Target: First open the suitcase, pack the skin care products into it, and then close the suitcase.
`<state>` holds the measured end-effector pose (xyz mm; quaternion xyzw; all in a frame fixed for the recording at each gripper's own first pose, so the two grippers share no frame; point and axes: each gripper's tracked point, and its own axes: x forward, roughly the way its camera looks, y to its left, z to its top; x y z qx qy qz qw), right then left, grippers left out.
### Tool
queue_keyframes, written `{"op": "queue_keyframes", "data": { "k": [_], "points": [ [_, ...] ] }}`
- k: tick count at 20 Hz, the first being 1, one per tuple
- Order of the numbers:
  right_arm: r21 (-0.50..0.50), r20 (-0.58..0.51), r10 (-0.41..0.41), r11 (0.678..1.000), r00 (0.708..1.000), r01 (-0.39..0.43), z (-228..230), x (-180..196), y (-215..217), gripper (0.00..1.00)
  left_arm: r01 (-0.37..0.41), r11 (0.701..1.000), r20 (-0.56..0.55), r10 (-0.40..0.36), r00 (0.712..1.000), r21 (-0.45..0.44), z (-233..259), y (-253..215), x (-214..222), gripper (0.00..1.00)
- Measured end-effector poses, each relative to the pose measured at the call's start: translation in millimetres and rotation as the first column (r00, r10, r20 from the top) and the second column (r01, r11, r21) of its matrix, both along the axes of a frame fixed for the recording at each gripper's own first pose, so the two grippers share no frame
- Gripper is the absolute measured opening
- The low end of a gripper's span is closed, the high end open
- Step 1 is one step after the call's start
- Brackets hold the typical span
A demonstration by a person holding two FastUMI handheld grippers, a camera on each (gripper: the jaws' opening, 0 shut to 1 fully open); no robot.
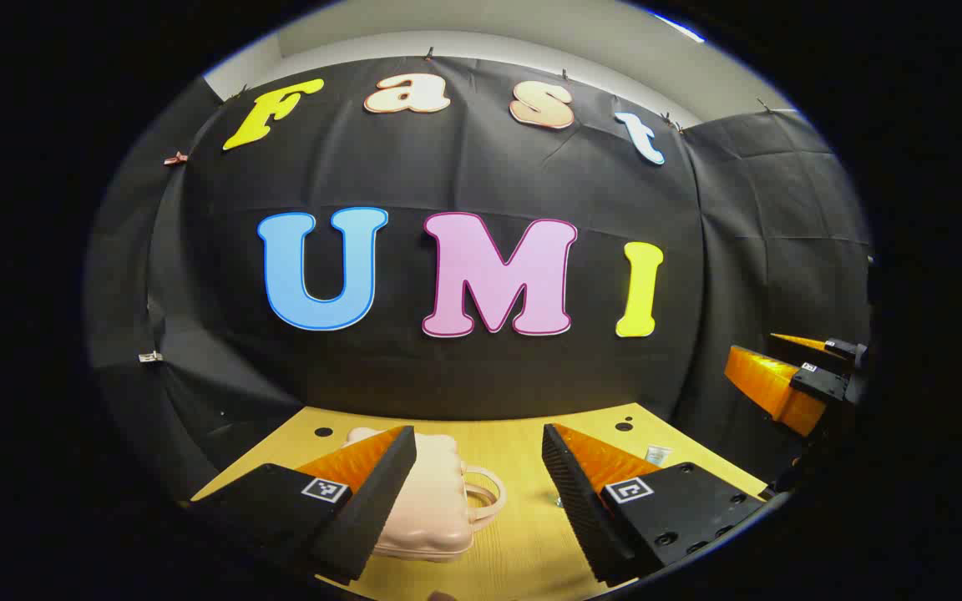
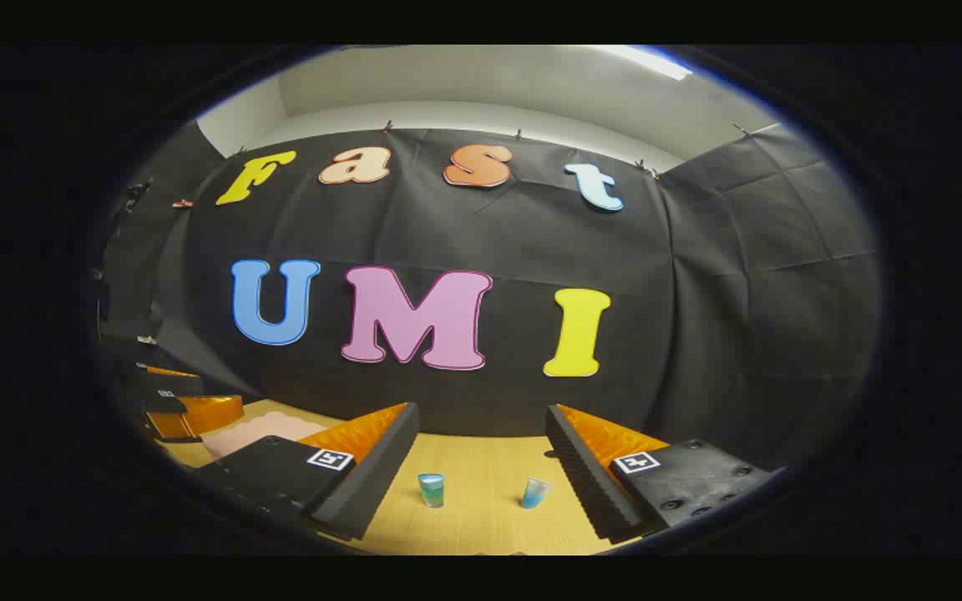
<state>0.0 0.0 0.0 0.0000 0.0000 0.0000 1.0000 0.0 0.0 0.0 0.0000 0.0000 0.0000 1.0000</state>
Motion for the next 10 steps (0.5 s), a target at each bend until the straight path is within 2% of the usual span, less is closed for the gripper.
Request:
{"op": "queue_keyframes", "data": {
  "k": [10],
  "points": [
    [0.040, -0.028, 0.041, 0.998, 0.999, -0.039, -14, 19, 4, 0.95, -0.049, 0.999, -0.028, 0.050, 0.998, 0.020, -10, 0, 12, 0.96]
  ]
}}
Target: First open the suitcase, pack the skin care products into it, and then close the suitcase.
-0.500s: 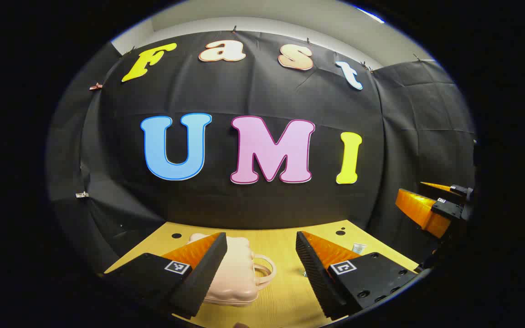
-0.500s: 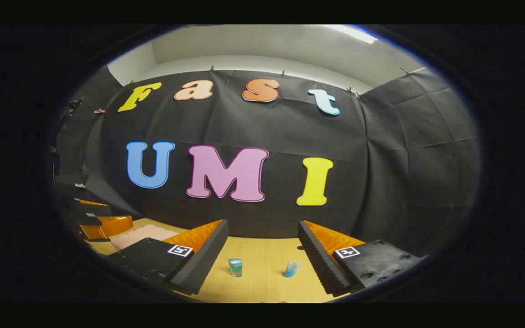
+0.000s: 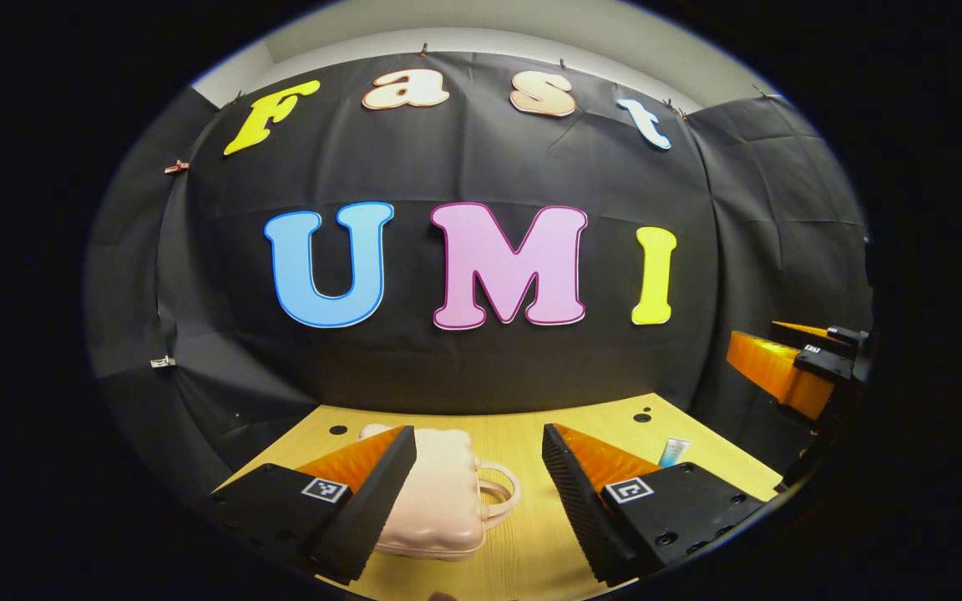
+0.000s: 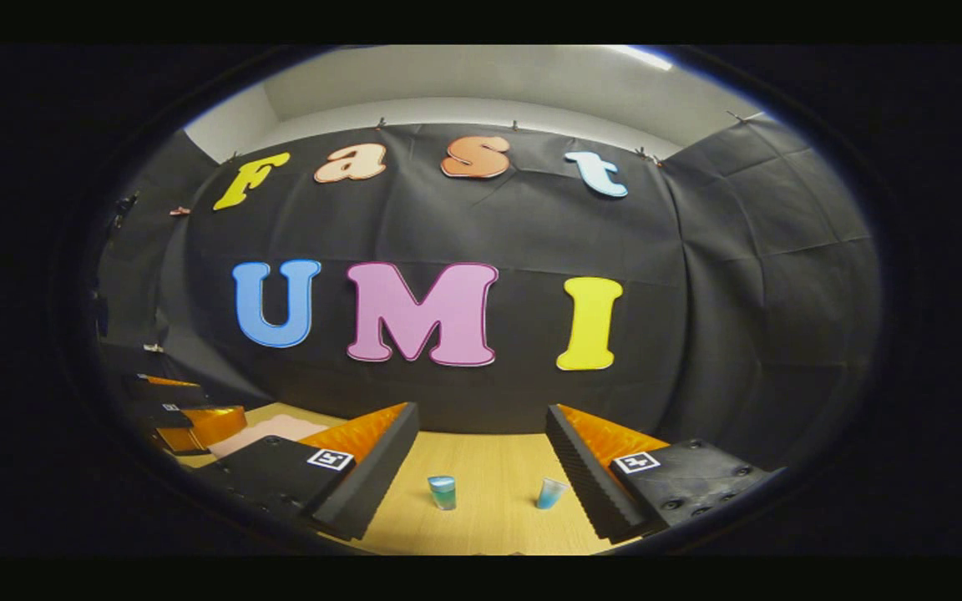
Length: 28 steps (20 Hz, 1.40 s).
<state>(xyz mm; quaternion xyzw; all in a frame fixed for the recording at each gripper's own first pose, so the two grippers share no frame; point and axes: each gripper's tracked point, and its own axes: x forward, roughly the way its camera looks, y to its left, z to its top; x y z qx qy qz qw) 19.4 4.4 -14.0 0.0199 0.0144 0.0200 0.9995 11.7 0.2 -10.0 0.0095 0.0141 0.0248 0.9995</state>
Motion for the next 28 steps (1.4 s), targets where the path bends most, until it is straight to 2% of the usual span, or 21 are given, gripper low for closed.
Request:
{"op": "queue_keyframes", "data": {
  "k": [8, 12, 15, 18, 22, 23, 28],
  "points": [
    [0.017, 0.007, 0.026, 0.999, 1.000, -0.027, 2, 8, 6, 0.94, 0.001, 1.000, -0.016, -0.001, 1.000, -0.012, -5, -3, 11, 0.96],
    [0.028, -0.002, 0.027, 0.999, 1.000, -0.027, 2, 13, 4, 0.96, 0.023, 1.000, -0.102, -0.022, 0.995, 0.008, -29, -12, 29, 0.96],
    [0.027, -0.023, 0.047, 0.999, 0.999, -0.046, -5, 17, 3, 0.96, 0.061, 0.998, -0.158, -0.056, 0.986, 0.026, -49, -26, 51, 0.96],
    [-0.023, -0.020, 0.054, 0.998, 0.998, -0.055, -9, 25, -5, 0.96, 0.116, 0.992, -0.194, -0.106, 0.975, 0.045, -65, -45, 80, 0.96],
    [-0.060, -0.021, 0.037, 0.997, 0.999, -0.038, -17, 40, -24, 0.96, 0.152, 0.988, -0.298, -0.136, 0.945, 0.032, -107, -60, 127, 0.96],
    [-0.069, -0.027, 0.028, 0.997, 0.999, -0.030, -20, 43, -28, 0.94, 0.151, 0.988, -0.333, -0.135, 0.933, 0.024, -122, -62, 136, 0.97],
    [-0.085, -0.105, 0.003, 0.996, 0.994, -0.012, -55, 53, -46, 0.96, 0.122, 0.992, -0.480, -0.114, 0.870, -0.015, -183, -61, 186, 0.97]
  ]
}}
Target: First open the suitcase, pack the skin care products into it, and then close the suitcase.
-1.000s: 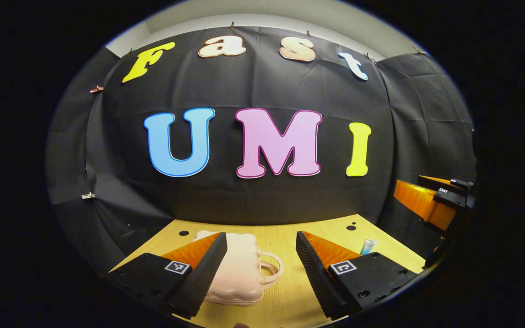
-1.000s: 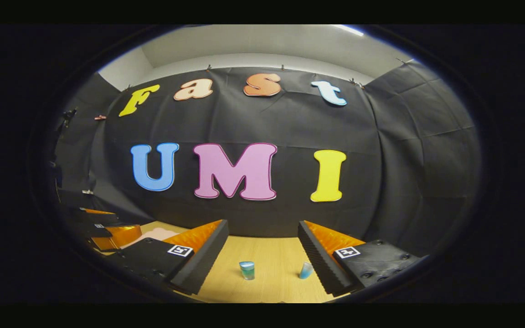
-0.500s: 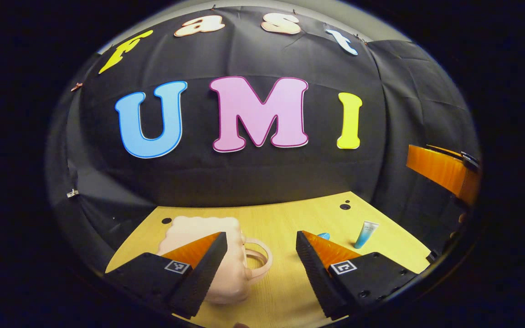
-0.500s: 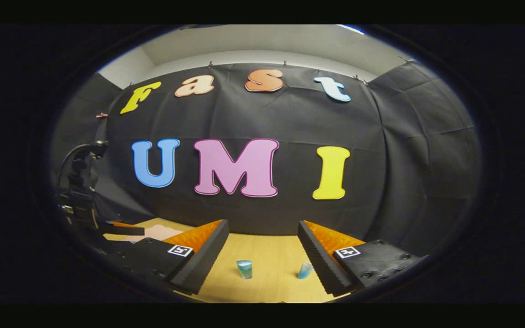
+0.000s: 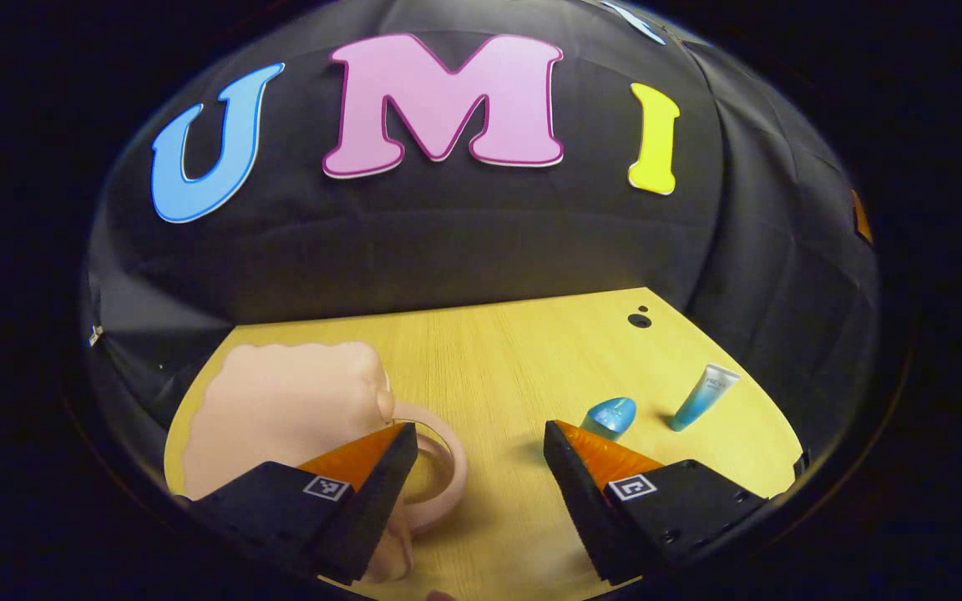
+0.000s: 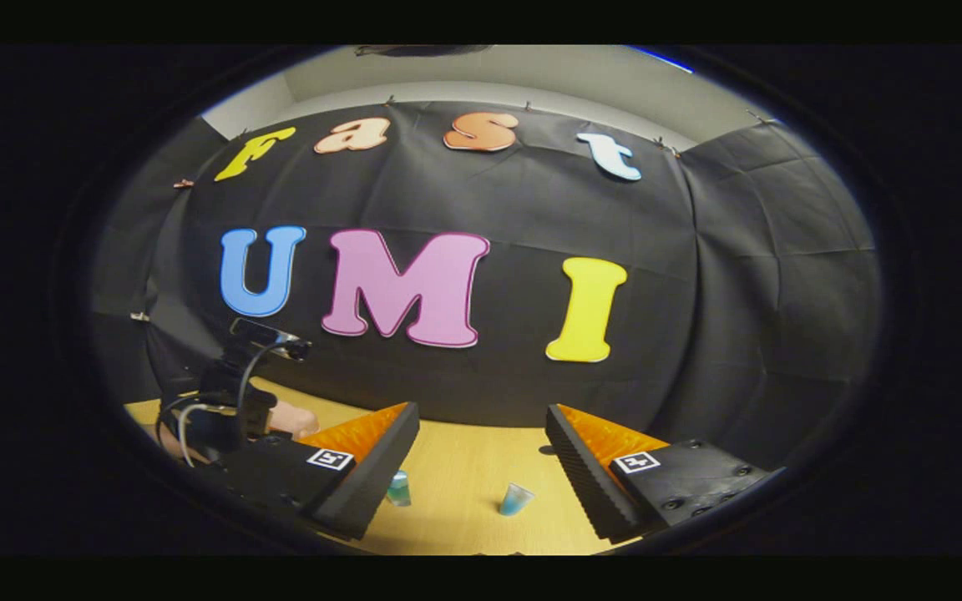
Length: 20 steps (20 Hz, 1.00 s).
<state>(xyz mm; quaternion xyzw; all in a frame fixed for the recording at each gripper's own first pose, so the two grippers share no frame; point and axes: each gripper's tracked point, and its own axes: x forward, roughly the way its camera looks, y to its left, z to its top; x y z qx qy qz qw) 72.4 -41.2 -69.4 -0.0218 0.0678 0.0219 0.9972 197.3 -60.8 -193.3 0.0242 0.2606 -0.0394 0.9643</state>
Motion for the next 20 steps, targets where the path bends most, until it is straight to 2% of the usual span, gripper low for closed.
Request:
{"op": "queue_keyframes", "data": {
  "k": [2, 4, 5, 8, 10, 12, 14, 18, 20],
  "points": [
    [-0.002, -0.050, -0.001, 1.000, 0.999, 0.001, -18, 3, -4, 0.96, -0.005, 1.000, -0.068, 0.005, 0.998, 0.003, -24, -4, 13, 0.94],
    [-0.009, -0.110, -0.010, 1.000, 0.994, 0.009, -38, 5, -12, 0.96, -0.055, 0.999, -0.129, 0.054, 0.990, 0.002, -46, 1, 23, 0.90],
    [-0.008, -0.128, -0.018, 1.000, 0.992, 0.018, -44, 5, -17, 0.97, -0.076, 0.997, -0.160, 0.074, 0.984, -0.007, -55, 2, 24, 0.86],
    [-0.005, -0.159, -0.030, 1.000, 0.987, 0.029, -56, 11, -31, 0.96, -0.133, 0.991, -0.239, 0.127, 0.963, -0.008, -80, 5, 30, 0.81],
    [-0.009, -0.180, -0.035, 0.999, 0.983, 0.034, -63, 15, -39, 0.97, -0.170, 0.985, -0.284, 0.170, 0.944, 0.024, -92, 12, 32, 0.76],
    [-0.007, -0.191, -0.045, 0.999, 0.981, 0.045, -69, 17, -48, 0.97, -0.219, 0.973, -0.304, 0.232, 0.924, 0.077, -98, 26, 33, 0.52],
    [-0.003, -0.196, -0.053, 0.999, 0.979, 0.053, -73, 18, -53, 0.97, -0.218, 0.974, -0.320, 0.226, 0.920, 0.058, -96, 23, 31, 0.25],
    [0.005, -0.209, -0.053, 0.998, 0.977, 0.055, -80, 17, -52, 0.97, -0.130, 0.990, -0.301, 0.138, 0.943, 0.047, -83, 15, 34, 0.14],
    [0.007, -0.207, -0.035, 0.999, 0.978, 0.037, -77, 14, -44, 0.97, -0.120, 0.992, -0.292, 0.124, 0.948, 0.030, -70, 15, 33, 0.12]
  ]
}}
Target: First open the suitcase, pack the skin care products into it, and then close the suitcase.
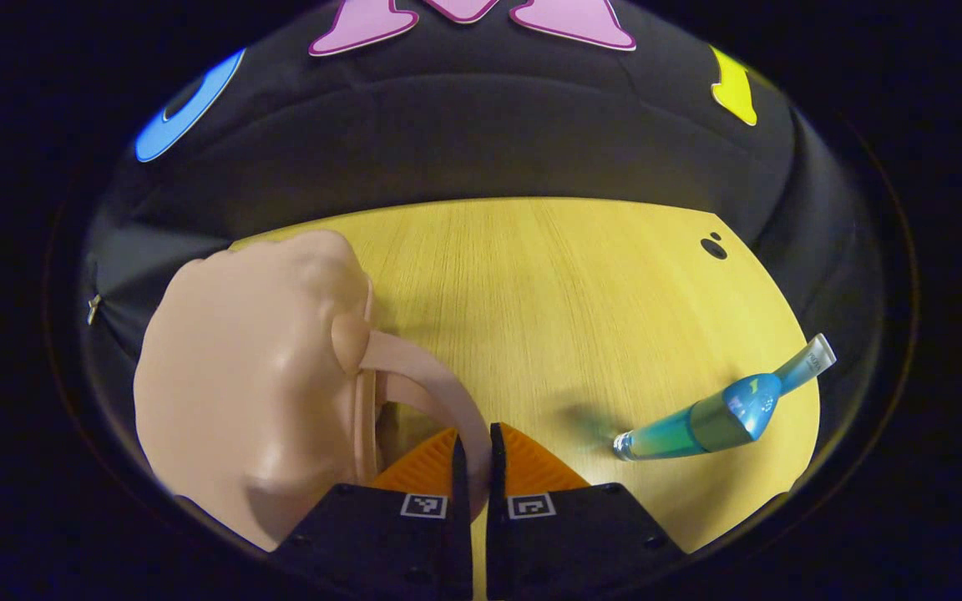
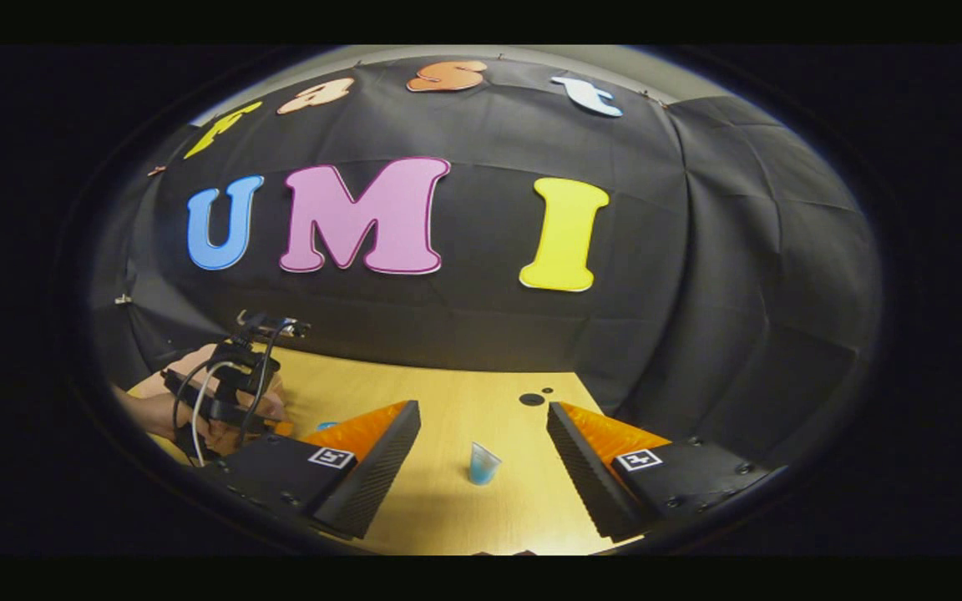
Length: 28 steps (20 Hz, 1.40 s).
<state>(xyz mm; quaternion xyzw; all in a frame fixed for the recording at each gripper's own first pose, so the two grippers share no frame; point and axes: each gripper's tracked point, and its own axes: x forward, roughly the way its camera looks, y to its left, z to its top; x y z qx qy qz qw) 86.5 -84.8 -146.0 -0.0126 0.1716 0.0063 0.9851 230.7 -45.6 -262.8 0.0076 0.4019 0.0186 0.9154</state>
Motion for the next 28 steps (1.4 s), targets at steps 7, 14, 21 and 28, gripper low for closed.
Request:
{"op": "queue_keyframes", "data": {
  "k": [7, 14, 21, 28],
  "points": [
    [-0.004, 0.042, 0.078, 0.997, 0.996, -0.078, 28, -11, 43, 0.97, -0.006, 0.990, 0.102, 0.020, 0.995, -0.139, 96, 23, -15, 0.11],
    [-0.009, 0.093, 0.138, 0.990, 0.986, -0.138, 65, -27, 94, 0.96, 0.034, 0.977, 0.188, 0.006, 0.982, -0.210, 201, 109, -47, 0.10],
    [-0.036, 0.115, 0.176, 0.984, 0.978, -0.173, 81, -41, 131, 0.96, -0.032, 0.988, 0.222, 0.066, 0.973, -0.152, 247, 269, -59, 0.11],
    [-0.069, 0.103, 0.146, 0.988, 0.984, -0.139, 80, -50, 155, 0.96, -0.158, 0.982, 0.237, 0.128, 0.963, 0.109, 212, 461, -53, 0.11]
  ]
}}
